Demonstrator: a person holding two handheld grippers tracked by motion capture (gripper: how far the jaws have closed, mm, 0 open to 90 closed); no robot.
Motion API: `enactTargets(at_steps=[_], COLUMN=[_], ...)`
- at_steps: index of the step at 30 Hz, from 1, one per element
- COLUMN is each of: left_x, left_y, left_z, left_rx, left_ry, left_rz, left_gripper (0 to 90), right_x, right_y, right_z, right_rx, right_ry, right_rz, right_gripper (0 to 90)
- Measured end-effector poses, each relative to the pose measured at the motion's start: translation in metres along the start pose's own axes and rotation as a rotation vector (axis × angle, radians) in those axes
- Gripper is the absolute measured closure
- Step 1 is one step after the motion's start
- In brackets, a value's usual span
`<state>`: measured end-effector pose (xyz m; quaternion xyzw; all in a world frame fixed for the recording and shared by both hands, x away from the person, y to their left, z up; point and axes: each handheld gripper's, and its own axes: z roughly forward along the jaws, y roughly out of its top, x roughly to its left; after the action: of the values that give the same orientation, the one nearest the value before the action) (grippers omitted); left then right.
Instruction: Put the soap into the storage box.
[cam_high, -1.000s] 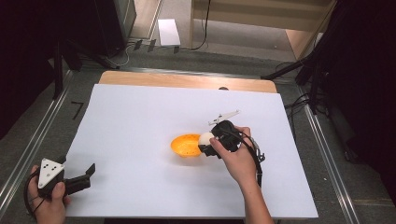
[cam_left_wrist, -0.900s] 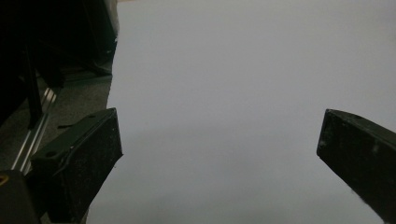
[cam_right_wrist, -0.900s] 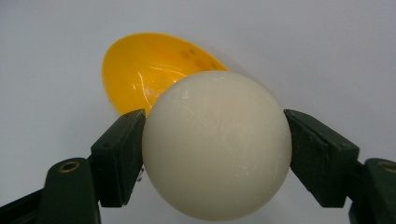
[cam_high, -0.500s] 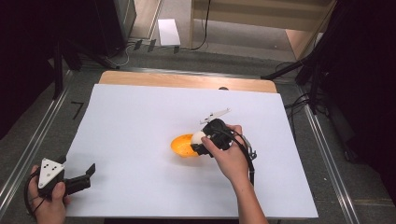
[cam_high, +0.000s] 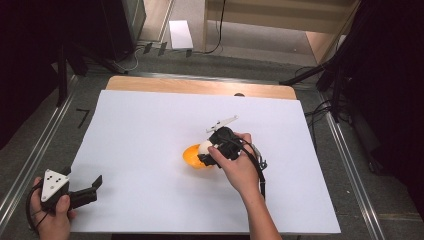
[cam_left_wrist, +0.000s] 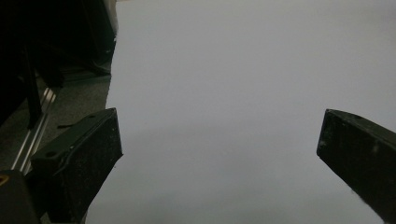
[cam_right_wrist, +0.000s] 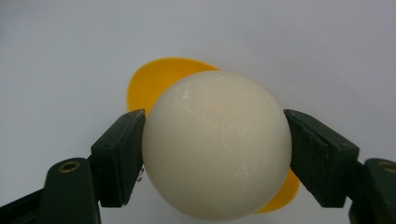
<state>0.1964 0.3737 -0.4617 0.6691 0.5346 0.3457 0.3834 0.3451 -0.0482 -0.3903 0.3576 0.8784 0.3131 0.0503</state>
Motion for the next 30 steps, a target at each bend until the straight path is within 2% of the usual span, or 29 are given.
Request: enactTargets(at_steps=[14, 20, 30], left_x=[-0.001, -0.001, -0.001], left_y=[0.0, 0.0, 0.0], left_z=[0.0, 0.0, 0.0], left_rx=[-0.001, 0.0, 0.0], left_ry=[0.001, 0.001, 0.002], left_rz=[0.005, 0.006, 0.006], left_gripper=[0.0, 0.0, 0.0], right_x=[0.004, 0.002, -0.001], right_y=[0.004, 0.002, -0.004], right_z=[0.015, 0.019, 0.024], right_rx=[0.025, 0.032, 0.053], right_ry=[-0.011, -0.037, -0.042], right_rz=[-0.007, 0.017, 0.03], right_gripper=[25.1, 25.1, 25.0])
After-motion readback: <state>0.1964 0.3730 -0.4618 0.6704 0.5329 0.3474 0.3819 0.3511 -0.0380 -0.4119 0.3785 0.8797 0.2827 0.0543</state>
